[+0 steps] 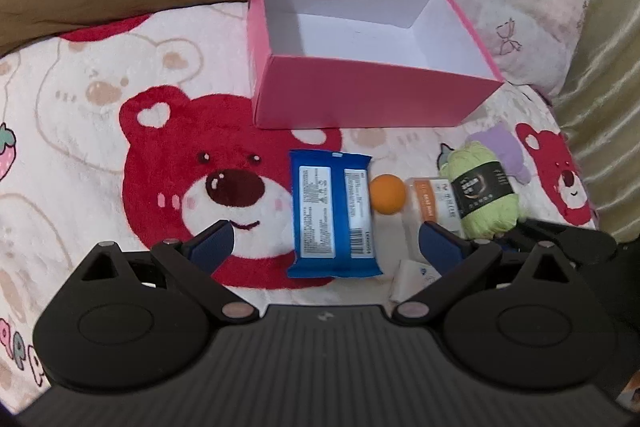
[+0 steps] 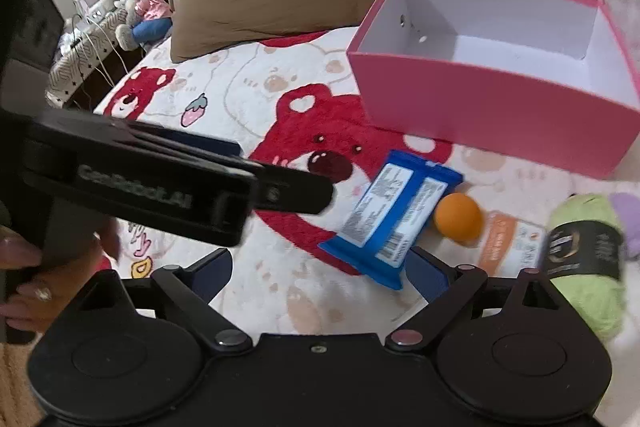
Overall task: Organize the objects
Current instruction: 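Move the left tool to the blue snack packet and close on it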
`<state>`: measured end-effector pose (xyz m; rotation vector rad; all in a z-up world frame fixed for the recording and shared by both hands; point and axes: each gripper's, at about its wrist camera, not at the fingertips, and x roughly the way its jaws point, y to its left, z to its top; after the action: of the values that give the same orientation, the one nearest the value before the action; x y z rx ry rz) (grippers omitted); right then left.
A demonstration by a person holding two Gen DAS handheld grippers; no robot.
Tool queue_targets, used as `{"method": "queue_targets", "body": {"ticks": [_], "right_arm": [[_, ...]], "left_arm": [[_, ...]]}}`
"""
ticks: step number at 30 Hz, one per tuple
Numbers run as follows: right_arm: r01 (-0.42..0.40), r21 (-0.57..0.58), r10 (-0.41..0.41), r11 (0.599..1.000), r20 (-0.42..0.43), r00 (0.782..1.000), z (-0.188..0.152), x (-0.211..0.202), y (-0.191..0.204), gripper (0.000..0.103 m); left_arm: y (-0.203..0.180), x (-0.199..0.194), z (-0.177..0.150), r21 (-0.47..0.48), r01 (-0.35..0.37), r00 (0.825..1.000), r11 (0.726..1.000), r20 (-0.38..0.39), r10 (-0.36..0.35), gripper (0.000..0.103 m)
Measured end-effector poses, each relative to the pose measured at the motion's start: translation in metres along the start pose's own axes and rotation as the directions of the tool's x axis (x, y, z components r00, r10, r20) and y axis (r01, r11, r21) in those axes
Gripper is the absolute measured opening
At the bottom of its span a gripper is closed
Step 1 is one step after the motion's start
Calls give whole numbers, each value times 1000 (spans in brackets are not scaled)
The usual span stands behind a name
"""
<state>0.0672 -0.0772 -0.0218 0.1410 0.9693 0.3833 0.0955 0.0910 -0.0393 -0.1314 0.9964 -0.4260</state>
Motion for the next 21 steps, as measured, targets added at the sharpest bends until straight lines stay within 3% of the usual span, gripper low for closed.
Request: {"method": "queue_targets", "body": {"ticks": [6, 10, 13, 18, 20, 21], "right_arm": [[-3, 36, 3, 999, 8, 1000, -10, 23, -6, 92], [20, 49, -22, 999, 44, 999, -13, 33, -12, 92], [27, 68, -31, 997, 60, 998, -14, 38, -19, 92], [42, 55, -46, 998, 65, 997, -17, 47, -22, 86], [51, 38, -53, 998, 71, 996, -18, 49, -20, 82], [56, 30, -58, 998, 74, 996, -18, 50, -20, 80]], "left_arm": [[4, 16, -6, 1, 34, 999, 999, -16, -34, 96], [0, 31, -13, 19, -17, 999, 1000, -50, 18, 94], [2, 42, -14, -12, -3, 996, 1000, -85, 2, 85], [16, 61, -18, -30, -27, 998, 999, -64, 26, 79], [26, 73, -19, -62, -39, 996, 997, -88, 34, 66], [29, 78, -20, -71, -46, 994, 996, -102, 39, 65]]}}
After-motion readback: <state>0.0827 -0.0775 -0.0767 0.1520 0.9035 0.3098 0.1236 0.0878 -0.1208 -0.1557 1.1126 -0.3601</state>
